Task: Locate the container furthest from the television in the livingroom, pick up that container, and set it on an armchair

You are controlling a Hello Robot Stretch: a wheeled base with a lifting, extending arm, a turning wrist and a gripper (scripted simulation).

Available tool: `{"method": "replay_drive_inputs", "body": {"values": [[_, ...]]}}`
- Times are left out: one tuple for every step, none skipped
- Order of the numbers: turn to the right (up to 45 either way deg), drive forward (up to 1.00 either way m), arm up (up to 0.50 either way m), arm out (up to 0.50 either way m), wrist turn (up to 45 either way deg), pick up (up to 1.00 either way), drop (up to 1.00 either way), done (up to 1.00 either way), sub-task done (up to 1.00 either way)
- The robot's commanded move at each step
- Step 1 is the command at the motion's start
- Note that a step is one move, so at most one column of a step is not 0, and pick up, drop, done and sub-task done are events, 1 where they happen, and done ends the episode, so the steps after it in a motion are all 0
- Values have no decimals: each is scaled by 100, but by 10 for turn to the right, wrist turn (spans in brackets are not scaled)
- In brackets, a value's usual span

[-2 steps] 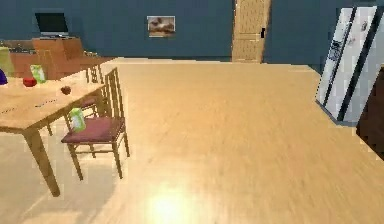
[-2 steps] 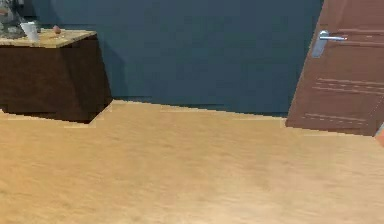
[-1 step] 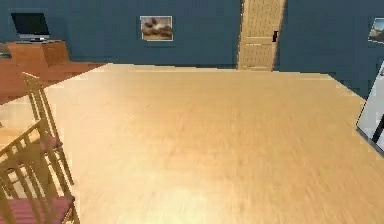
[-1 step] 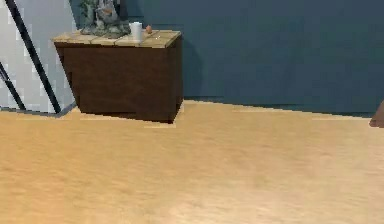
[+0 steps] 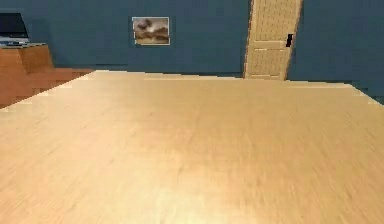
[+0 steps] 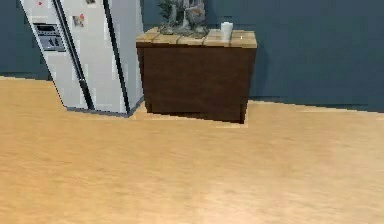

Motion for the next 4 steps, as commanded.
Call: {"method": "replay_drive_inputs", "body": {"values": [[450, 0, 0, 0, 0, 0, 0, 0, 0], [0, 5, 0, 0, 0, 0, 0, 0, 0], [-450, 0, 0, 0, 0, 0, 0, 0, 0], [-300, 0, 0, 0, 0, 0, 0, 0, 0]]}}
